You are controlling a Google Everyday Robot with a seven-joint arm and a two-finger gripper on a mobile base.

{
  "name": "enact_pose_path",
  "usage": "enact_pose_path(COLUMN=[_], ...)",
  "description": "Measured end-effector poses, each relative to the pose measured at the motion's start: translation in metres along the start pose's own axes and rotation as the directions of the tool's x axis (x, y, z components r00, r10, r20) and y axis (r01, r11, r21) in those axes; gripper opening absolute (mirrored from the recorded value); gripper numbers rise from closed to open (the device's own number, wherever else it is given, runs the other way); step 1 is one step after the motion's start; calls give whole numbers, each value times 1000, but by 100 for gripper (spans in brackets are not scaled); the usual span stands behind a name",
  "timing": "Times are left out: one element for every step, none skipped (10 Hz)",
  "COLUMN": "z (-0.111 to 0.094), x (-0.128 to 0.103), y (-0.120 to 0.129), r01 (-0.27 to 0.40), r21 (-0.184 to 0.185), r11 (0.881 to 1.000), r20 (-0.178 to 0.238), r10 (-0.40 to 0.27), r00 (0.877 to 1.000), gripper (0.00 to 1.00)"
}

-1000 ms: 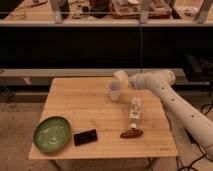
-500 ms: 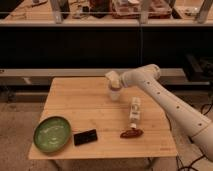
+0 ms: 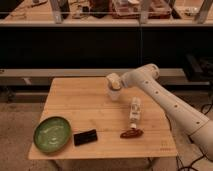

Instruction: Place the white sponge in the ceramic cup

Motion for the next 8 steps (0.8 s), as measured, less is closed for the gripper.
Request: enact_pose_path(z=[1, 2, 2, 2, 2, 1, 1, 0], x=[-3, -6, -8, -11, -14, -19, -23, -26], y=[-1, 0, 1, 3, 6, 10, 14, 17], r01=[-3, -6, -7, -10, -16, -37, -58, -69], r21=[4, 7, 9, 11, 14, 21, 30, 31], r11=[1000, 1000, 1000, 1000, 1000, 999, 998, 997], r20=[7, 13, 18, 25, 31, 38, 44, 47], r10=[2, 6, 7, 9, 16, 36, 57, 67], r00=[1000, 1000, 1000, 1000, 999, 999, 997, 997], gripper=[80, 80, 80, 80, 80, 80, 80, 80])
